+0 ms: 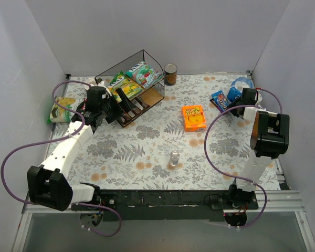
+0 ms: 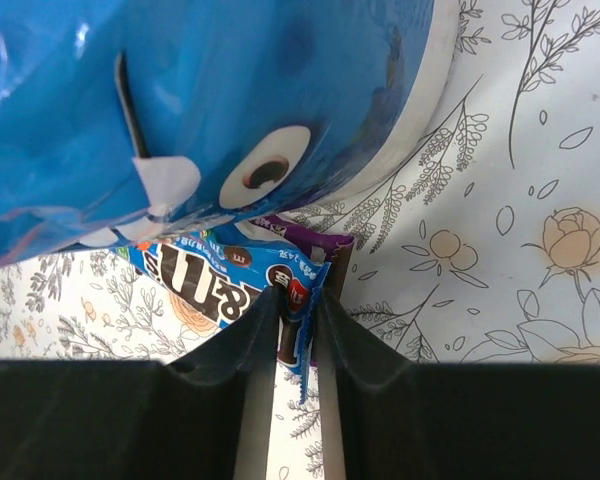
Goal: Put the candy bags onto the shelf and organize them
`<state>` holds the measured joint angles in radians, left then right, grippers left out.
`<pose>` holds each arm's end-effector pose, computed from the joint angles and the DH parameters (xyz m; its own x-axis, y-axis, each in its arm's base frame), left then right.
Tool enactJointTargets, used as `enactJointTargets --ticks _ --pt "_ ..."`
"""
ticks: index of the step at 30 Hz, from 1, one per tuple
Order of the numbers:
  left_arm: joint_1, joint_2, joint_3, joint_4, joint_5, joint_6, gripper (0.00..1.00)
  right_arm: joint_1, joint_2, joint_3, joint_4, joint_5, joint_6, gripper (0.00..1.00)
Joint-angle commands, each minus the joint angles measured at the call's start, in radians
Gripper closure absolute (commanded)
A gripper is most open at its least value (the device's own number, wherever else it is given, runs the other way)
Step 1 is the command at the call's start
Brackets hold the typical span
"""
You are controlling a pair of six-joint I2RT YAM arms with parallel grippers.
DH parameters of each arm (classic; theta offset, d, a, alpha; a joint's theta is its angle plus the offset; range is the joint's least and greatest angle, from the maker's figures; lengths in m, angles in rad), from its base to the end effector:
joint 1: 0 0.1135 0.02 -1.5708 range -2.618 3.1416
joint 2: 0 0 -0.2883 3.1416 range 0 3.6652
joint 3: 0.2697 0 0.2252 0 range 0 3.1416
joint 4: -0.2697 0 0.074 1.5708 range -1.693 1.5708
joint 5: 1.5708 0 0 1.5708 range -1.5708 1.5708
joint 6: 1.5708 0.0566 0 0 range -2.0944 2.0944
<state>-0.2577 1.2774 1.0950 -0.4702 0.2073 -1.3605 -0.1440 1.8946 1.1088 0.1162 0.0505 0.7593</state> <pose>0.2521 -0.0785 0.3305 -0.5211 -0.8524 -0.0436 -0.4892 0.3402 -0.8031 0.4053 -0.0617 0.1947 -0.3199 0.7411 -0.5903 0.5552 0.6515 0.5170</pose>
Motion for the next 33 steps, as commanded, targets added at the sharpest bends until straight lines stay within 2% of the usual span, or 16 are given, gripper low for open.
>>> enactJointTargets --ticks 1,5,13,27,33 --pt "-0.005 -0.026 0.042 -0.005 -0.017 0.017 0.02 -0.006 0.015 0.054 -0.008 0.011 0.017 0.75" --pt "-0.005 -0.033 0.042 -0.013 -0.026 0.018 0.02 -0.006 0.015 0.082 -0.044 0.014 0.026 0.87" --pt "-0.005 -0.061 0.029 -0.018 -0.035 0.015 0.02 -0.006 -0.054 0.056 0.006 -0.078 0.043 0.98" --pt "-0.005 -0.127 -0.014 -0.038 -0.069 0.008 0.02 0.006 -0.218 -0.017 0.076 -0.297 0.173 0.99" --pt "-0.005 -0.151 -0.023 -0.065 -0.112 0.0 0.02 0.098 -0.256 -0.007 0.06 -0.305 0.169 0.99"
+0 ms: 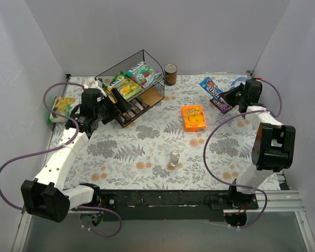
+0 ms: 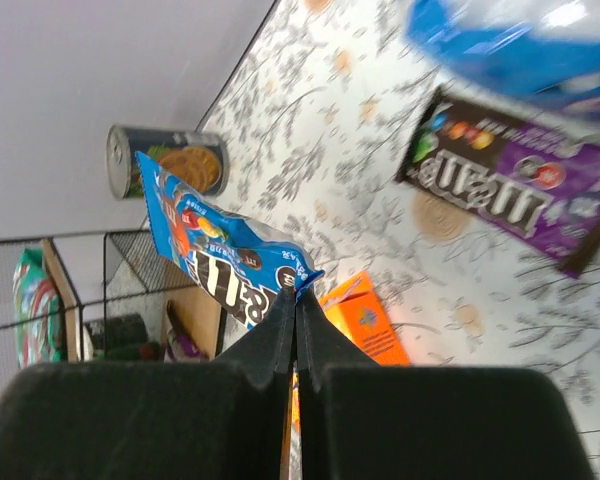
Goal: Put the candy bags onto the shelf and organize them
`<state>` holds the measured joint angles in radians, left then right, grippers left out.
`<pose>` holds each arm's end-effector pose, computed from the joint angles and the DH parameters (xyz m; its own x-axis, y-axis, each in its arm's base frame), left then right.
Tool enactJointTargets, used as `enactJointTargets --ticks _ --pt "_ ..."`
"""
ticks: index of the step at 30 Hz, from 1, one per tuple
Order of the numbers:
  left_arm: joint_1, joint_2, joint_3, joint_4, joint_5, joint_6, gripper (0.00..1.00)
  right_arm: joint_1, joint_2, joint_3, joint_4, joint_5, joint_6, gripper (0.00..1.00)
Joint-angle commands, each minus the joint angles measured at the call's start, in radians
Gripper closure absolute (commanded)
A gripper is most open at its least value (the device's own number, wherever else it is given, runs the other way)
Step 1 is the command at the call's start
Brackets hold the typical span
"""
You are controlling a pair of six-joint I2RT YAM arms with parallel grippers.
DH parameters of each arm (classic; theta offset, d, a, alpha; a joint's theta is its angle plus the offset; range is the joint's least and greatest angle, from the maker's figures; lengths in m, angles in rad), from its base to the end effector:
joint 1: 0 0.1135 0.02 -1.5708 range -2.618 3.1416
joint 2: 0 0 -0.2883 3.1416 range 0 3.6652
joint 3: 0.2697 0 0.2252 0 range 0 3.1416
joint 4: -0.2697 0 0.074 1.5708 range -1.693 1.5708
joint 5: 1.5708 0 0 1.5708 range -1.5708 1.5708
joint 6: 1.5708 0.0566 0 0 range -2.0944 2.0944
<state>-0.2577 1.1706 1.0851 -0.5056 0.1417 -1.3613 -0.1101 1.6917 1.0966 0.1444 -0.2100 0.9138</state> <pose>0.2272 -0.0681 0.3478 -0.4698 -0.8776 -0.0957 -0.4510 0.3318 -0.8285 0.3836 -0.0305 0.2714 -0.3270 0.8153 -0.4779 0.2946 0.5684 0.7682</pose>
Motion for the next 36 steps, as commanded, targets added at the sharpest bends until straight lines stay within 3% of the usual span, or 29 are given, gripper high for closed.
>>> enactJointTargets --ticks 1,8,15,28,36 --pt "-0.005 -0.046 -0.013 -0.036 -0.053 -0.002 0.02 0.096 -0.058 0.012 0.015 -0.04 0.014 0.99" --pt "-0.005 -0.072 -0.011 -0.089 -0.113 -0.018 0.02 0.28 -0.107 0.014 -0.117 0.081 -0.029 0.99" --pt "-0.005 -0.091 -0.016 -0.113 -0.128 -0.019 0.02 0.404 -0.06 0.029 -0.097 0.052 -0.004 0.99" --pt "-0.006 -0.118 -0.008 -0.159 -0.166 -0.018 0.02 0.521 0.274 0.343 -0.143 0.087 0.075 0.99" --pt "-0.006 -0.118 0.007 -0.18 -0.18 -0.009 0.02 0.535 0.497 0.555 -0.083 0.121 0.103 0.99"
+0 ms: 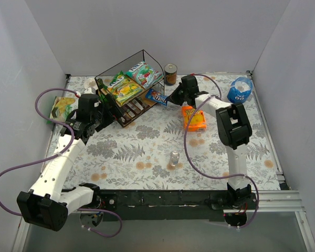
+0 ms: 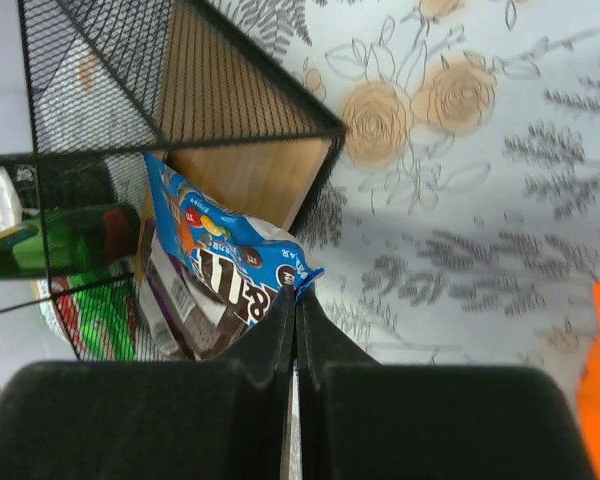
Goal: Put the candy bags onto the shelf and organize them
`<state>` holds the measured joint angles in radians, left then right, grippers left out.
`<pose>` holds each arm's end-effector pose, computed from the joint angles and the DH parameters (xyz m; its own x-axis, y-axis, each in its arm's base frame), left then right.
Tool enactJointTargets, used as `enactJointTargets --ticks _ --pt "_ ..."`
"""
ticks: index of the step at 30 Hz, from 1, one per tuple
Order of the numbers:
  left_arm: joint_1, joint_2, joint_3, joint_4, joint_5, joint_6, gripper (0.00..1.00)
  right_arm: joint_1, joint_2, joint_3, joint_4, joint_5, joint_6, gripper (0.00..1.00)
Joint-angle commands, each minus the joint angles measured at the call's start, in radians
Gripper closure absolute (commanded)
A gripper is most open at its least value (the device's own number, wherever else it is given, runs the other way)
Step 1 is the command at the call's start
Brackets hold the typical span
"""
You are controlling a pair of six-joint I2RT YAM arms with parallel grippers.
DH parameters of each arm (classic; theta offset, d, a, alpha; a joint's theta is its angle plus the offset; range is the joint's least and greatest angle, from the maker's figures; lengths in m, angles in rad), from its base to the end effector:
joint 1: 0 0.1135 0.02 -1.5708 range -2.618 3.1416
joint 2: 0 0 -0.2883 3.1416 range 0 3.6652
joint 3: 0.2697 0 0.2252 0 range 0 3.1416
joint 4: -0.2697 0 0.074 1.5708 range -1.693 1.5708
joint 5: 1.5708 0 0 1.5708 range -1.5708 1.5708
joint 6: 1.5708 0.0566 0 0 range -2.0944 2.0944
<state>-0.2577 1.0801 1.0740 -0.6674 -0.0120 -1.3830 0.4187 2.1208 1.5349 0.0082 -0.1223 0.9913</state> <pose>0.1971 -0.0512 0.3450 -0.3541 -0.9226 -0.1533 -0.5466 0.3371 -0.7665 0.4483 0.2071 0.2182 -0.6890 0.6024 -0.4030 0.1454 0.6596 0.7374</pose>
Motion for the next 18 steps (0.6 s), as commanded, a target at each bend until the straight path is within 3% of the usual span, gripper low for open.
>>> enactJointTargets --ticks 1,18 --pt "-0.006 -0.029 0.023 -0.021 -0.034 0.015 0.02 0.012 0.08 0.134 0.052 0.059 0.024 0.99" --pt "-0.005 -0.045 0.026 -0.07 -0.049 0.009 0.02 0.135 0.197 0.212 0.153 0.279 0.073 0.99"
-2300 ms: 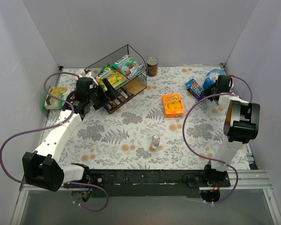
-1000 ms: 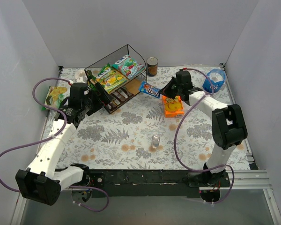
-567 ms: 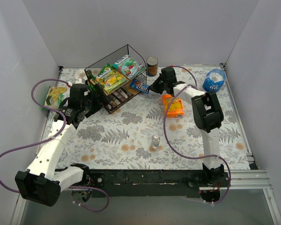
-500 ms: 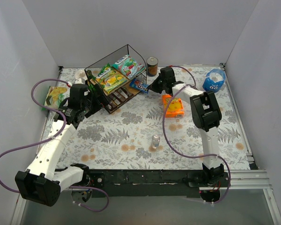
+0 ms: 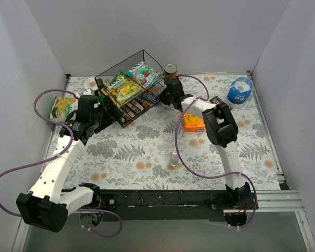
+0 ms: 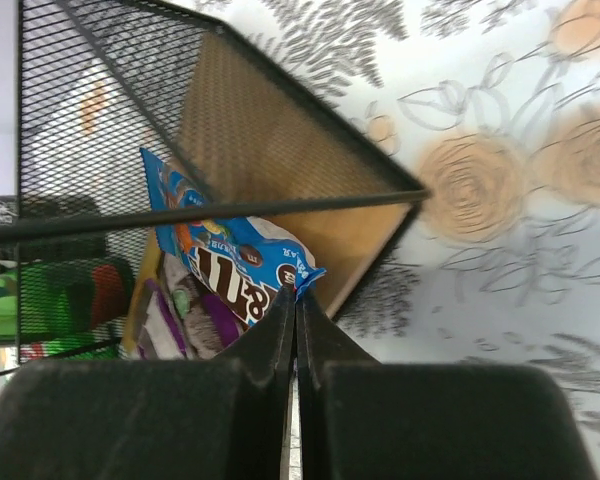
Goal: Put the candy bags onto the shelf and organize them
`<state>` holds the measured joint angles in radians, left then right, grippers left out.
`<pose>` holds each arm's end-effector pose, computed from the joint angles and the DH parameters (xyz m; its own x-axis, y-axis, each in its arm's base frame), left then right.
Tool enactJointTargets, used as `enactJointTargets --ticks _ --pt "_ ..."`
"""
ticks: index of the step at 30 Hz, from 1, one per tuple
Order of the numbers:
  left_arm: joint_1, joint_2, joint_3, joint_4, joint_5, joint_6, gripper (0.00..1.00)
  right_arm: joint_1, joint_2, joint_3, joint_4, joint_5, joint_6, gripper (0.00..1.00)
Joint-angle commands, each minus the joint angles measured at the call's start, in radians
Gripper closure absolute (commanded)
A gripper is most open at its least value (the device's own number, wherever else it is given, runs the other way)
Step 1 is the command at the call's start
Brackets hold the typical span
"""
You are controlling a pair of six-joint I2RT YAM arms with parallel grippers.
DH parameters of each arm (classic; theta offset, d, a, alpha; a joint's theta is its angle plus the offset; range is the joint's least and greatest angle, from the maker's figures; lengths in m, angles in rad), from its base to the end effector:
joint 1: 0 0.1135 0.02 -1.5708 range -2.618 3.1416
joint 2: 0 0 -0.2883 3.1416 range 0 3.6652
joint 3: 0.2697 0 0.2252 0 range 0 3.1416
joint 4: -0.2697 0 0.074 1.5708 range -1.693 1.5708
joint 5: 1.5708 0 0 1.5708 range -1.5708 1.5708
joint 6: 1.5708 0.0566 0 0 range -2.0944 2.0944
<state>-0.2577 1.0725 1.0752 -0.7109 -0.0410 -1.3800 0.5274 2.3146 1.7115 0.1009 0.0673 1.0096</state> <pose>0.1923 -0.0483 0.3424 -0.3398 -0.9250 -0.1702 -0.5750 0.3475 -0.7407 0.4706 0.2697 0.1892 -0.6034 0.6261 -0.4939 0.1120 0.6797 0.7249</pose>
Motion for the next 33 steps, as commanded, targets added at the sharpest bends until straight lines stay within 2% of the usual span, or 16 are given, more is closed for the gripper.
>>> enactJointTargets --ticks 1,6,13,19,27,33 --pt "-0.005 -0.037 0.026 -0.032 -0.02 0.004 0.02 0.029 0.005 0.034 0.065 0.1 0.064 0.99" --pt "-0.006 -0.052 0.035 -0.051 -0.023 0.006 0.02 0.049 0.022 0.077 0.036 0.155 0.092 0.99" --pt "-0.006 -0.068 0.04 -0.078 -0.031 0.022 0.02 0.065 0.012 0.057 0.01 0.256 0.187 0.99" --pt "-0.005 -0.071 0.046 -0.088 -0.039 0.042 0.02 0.083 0.042 0.12 -0.067 0.287 0.202 0.99" --pt "-0.006 -0.082 0.043 -0.096 -0.046 0.052 0.02 0.106 0.031 0.105 -0.147 0.322 0.27 0.99" --pt "-0.005 -0.083 0.037 -0.09 -0.043 0.053 0.02 0.12 0.02 0.077 -0.144 0.307 0.261 0.99"
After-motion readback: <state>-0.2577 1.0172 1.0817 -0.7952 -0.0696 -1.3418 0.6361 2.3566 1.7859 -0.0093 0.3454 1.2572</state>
